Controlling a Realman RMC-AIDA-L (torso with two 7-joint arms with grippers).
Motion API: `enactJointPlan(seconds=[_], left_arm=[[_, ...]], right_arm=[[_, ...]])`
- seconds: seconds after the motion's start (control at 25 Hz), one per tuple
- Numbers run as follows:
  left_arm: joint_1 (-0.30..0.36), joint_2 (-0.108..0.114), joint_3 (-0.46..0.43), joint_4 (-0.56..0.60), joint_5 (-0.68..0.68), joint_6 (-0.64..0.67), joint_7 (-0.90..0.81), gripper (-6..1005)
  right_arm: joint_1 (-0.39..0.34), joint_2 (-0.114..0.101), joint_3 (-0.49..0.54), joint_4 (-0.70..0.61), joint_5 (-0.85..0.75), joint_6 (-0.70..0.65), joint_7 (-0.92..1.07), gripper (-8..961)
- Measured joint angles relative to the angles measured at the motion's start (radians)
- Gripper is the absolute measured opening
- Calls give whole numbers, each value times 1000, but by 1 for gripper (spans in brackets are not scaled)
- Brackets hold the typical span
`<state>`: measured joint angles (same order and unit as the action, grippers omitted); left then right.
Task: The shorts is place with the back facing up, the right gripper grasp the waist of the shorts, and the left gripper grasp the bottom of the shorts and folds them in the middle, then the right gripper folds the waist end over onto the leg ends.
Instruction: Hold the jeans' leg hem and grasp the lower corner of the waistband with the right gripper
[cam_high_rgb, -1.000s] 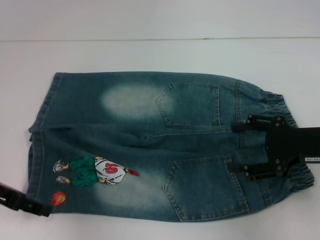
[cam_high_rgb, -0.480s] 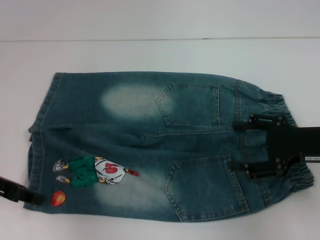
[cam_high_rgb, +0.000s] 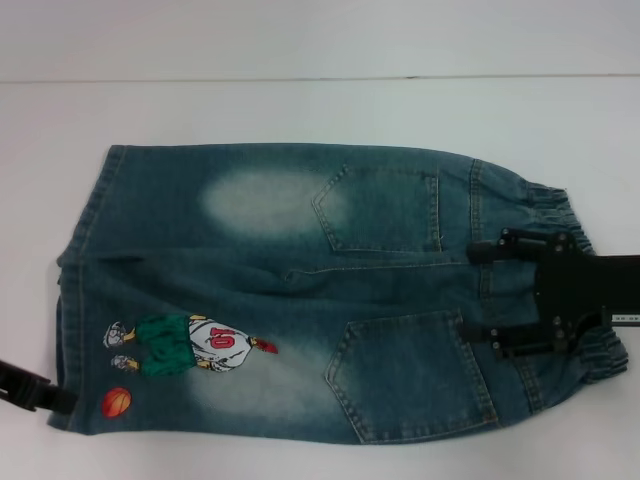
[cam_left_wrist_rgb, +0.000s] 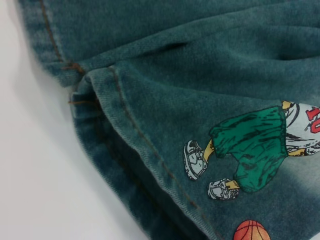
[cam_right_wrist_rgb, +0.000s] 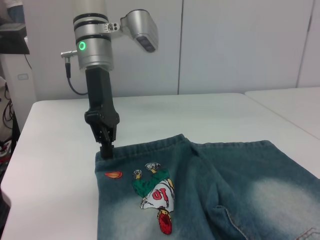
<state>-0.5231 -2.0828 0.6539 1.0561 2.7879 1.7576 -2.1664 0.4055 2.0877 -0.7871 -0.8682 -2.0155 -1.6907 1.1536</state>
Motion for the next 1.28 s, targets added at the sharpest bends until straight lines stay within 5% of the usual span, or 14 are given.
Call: enactJointPlan(seconds=[0.12, 0.6, 0.88, 1.28], left_arm=[[0, -1, 0, 0, 1, 0, 0, 16], [-11, 0, 1, -9, 2, -7, 2, 16], [-14, 1, 7, -12, 3, -2, 8, 16], [-7, 0, 17, -18, 4, -7, 9, 16]], right_arm=[[-4, 0, 10, -6, 0, -2, 26, 899], [-21, -29, 103, -269, -278, -43, 491, 897], [50, -40, 130, -285, -537, -113, 633, 896], [64, -29, 122, -283, -663, -110, 719, 895]])
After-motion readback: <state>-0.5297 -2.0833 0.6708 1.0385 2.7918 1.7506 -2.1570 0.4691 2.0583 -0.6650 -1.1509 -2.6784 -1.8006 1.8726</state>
